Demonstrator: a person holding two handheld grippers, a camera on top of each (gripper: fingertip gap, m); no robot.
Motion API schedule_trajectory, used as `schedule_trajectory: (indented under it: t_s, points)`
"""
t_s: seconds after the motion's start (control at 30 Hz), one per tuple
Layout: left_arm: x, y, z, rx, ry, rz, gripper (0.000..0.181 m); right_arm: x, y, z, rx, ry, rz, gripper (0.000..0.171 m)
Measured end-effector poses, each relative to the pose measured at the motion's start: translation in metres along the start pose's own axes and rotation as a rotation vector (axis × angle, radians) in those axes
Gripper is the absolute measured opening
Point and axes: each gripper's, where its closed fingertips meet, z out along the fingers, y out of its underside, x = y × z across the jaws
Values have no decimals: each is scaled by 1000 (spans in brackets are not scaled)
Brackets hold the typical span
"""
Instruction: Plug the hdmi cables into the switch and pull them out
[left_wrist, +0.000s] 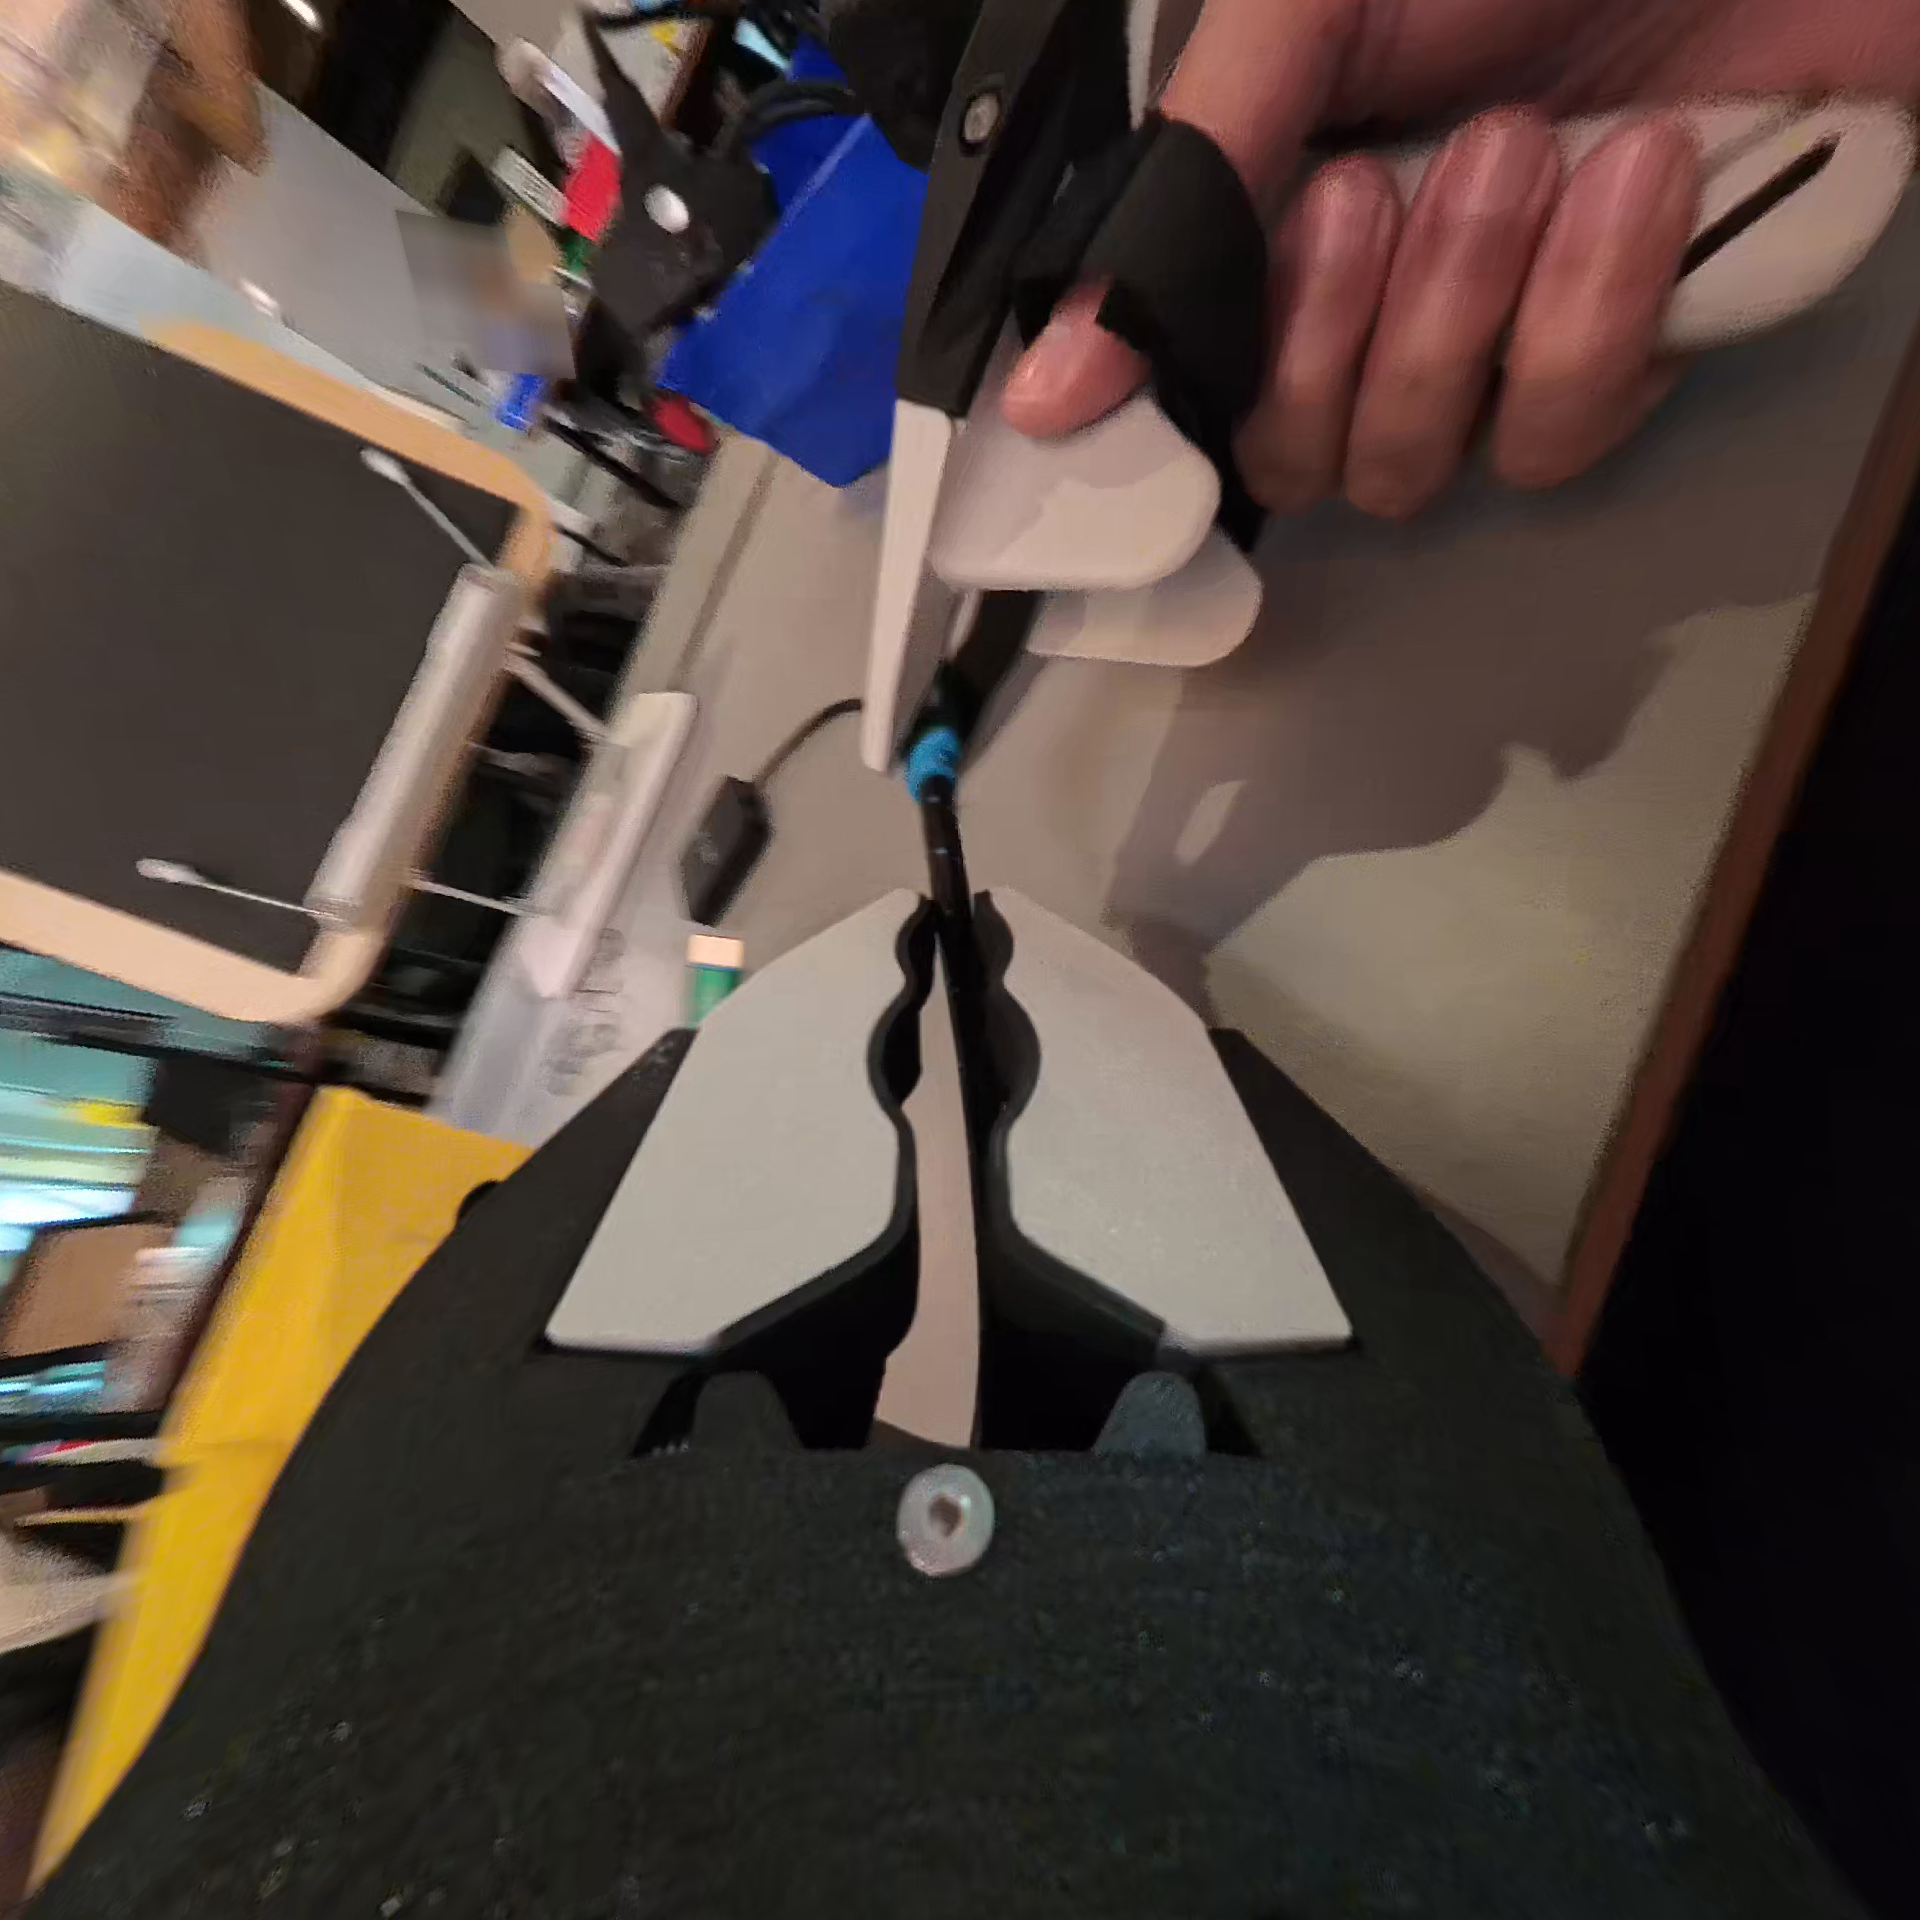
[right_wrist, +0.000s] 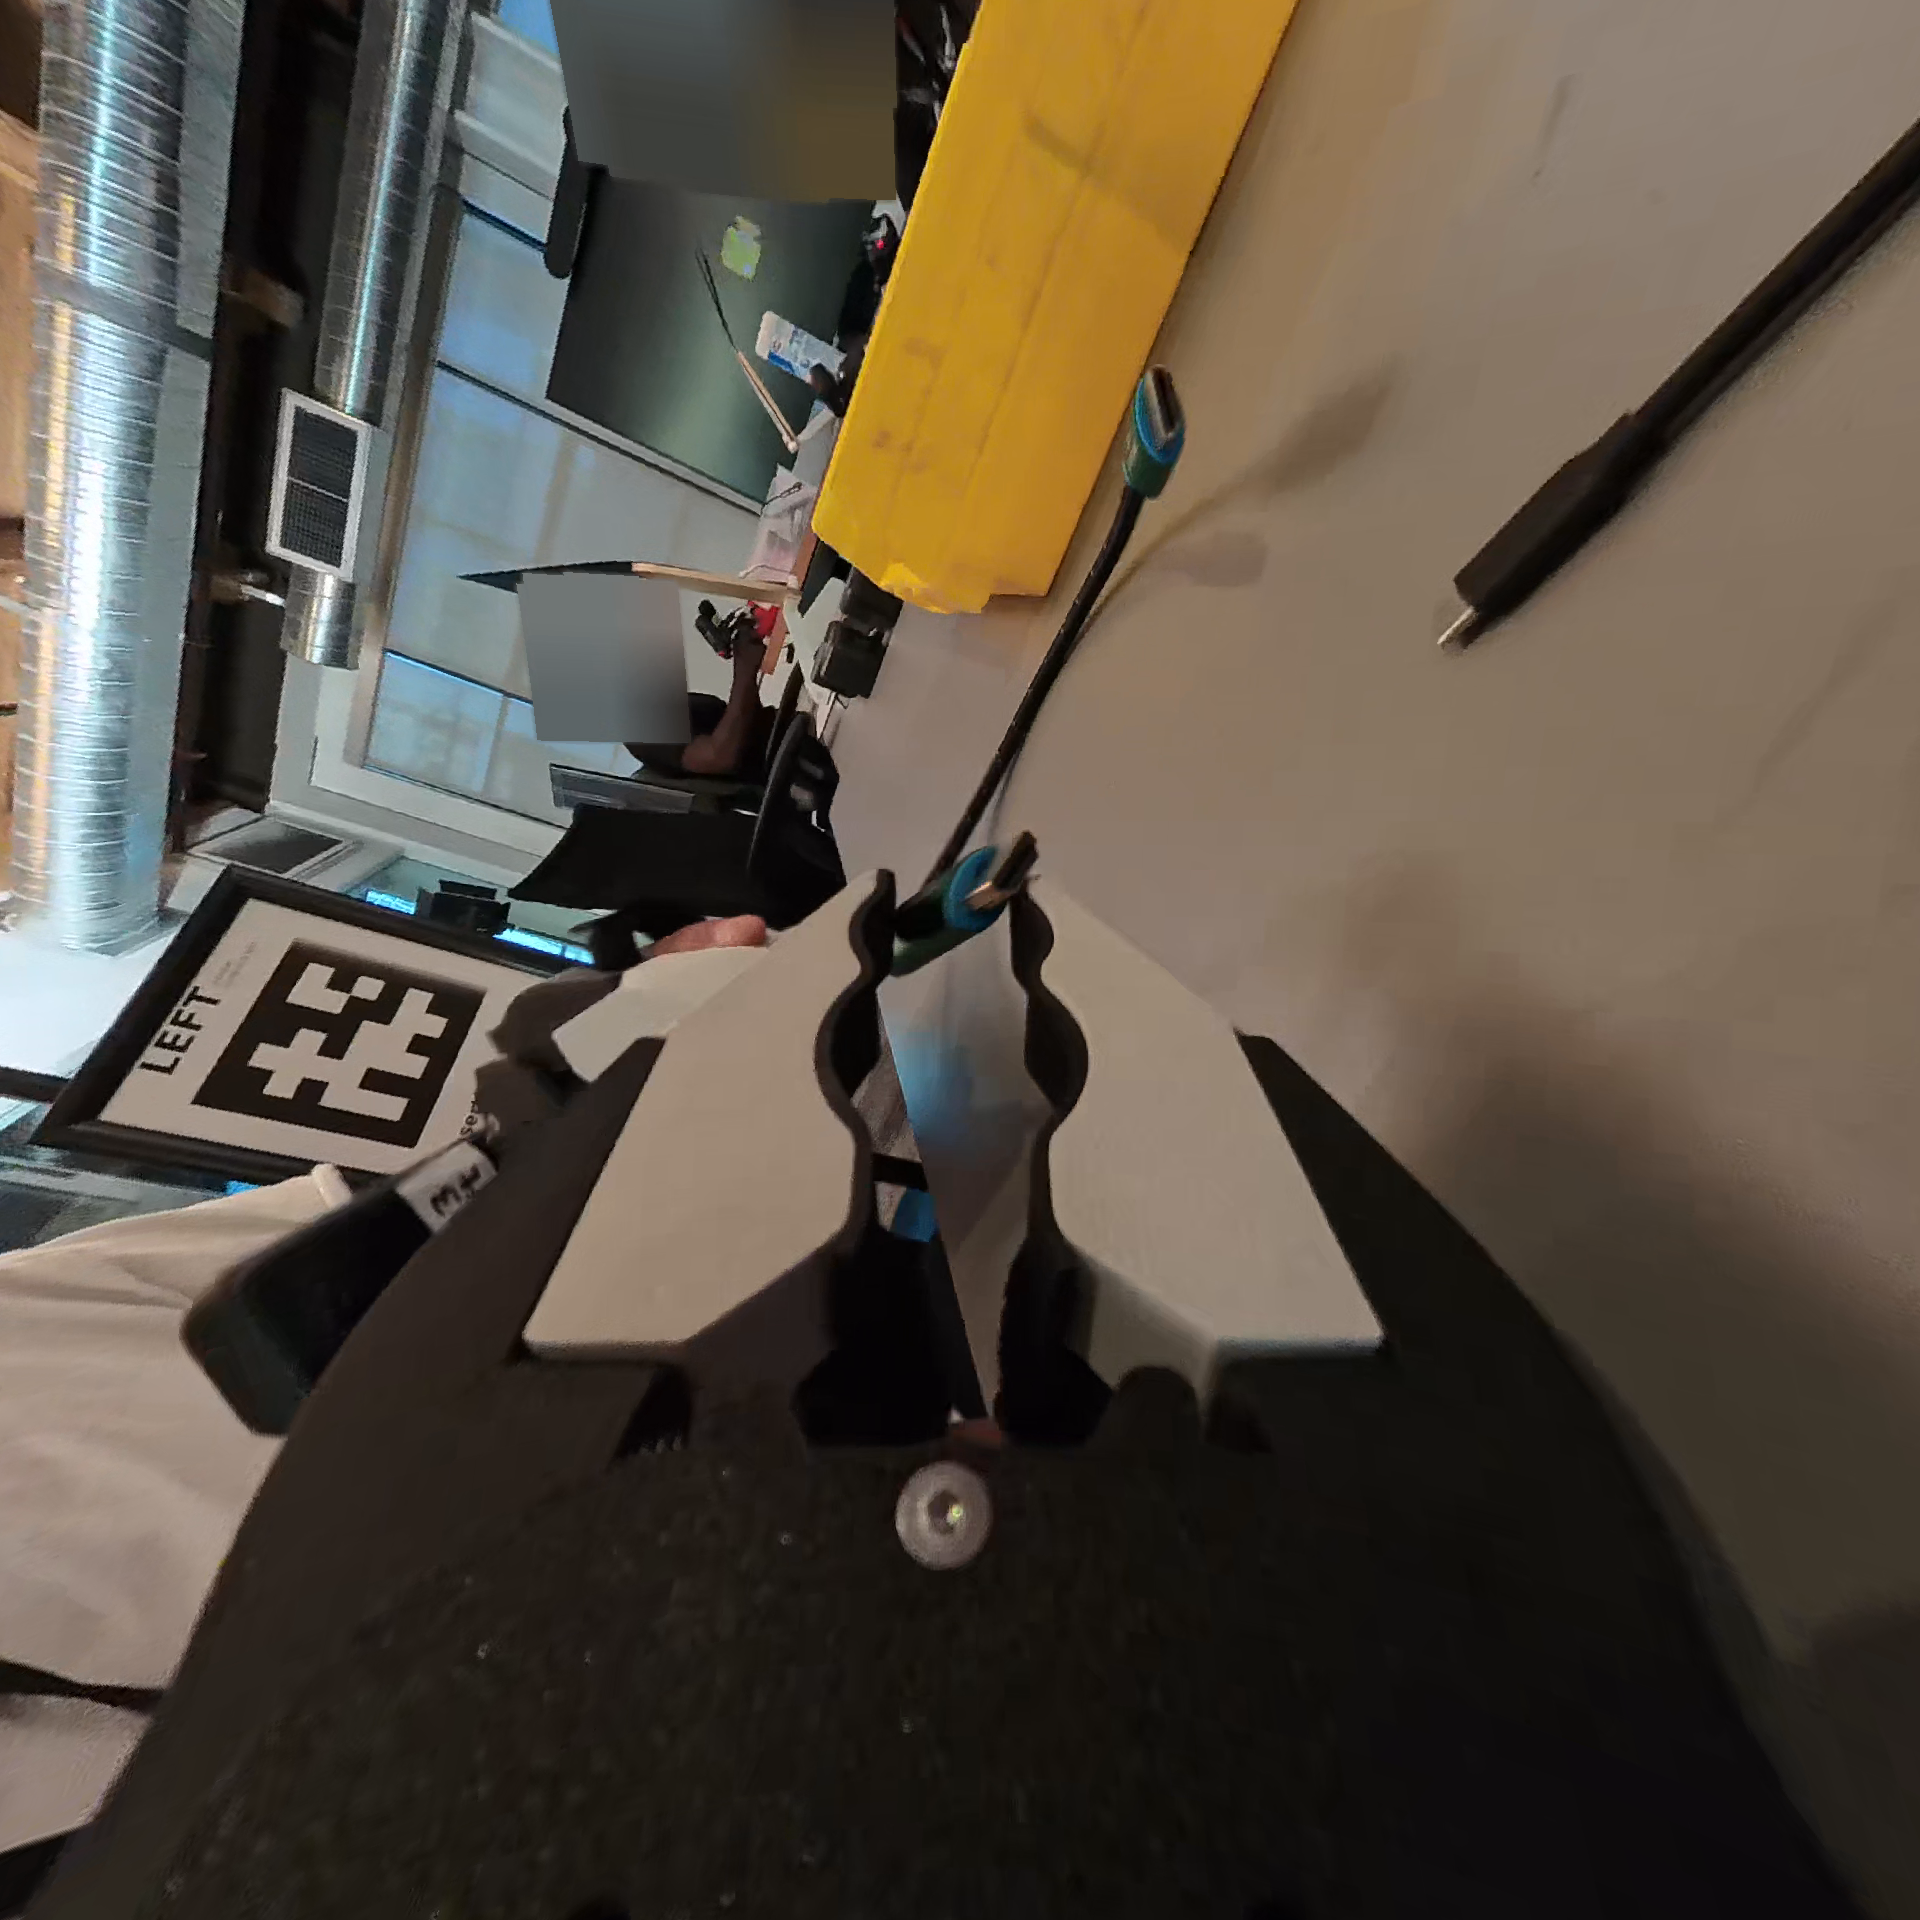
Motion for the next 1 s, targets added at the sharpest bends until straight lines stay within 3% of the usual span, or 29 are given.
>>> schedule_trajectory:
  t_s: [0.17, 0.27, 0.33, 0.43, 0.5, 0.57, 0.7, 0.83, 1.0]
  points:
    - [-10, -11, -5, 92, 203, -484, 32, -5, -13, -6, 72, -20, -53, 12]
    - [-21, -12, -4, 158, 264, -650, 49, -12, -15, -6, 103, -100, 36, 11]
    - [-24, -10, -2, 185, 259, -640, 55, -13, -13, -3, 108, -116, 58, 11]
    - [-16, -19, -4, 227, 295, -543, 48, -23, -16, 1, 156, -177, 123, 10]
    - [-23, -16, 0, 192, 215, -510, 47, -28, -13, 5, 178, -226, 200, 11]
    - [-21, -19, -1, 199, 216, -504, 37, -33, -9, 10, 200, -272, 275, 11]
    - [-15, -11, 4, 143, 222, -535, 39, -37, -6, 15, 253, -317, 356, 10]
    - [-21, -13, 3, 150, 171, -568, 27, -40, -13, 12, 351, -364, 389, 10]
    - [-30, -18, -3, 176, 78, -467, 10, -46, -14, 13, 358, -410, 380, 10]
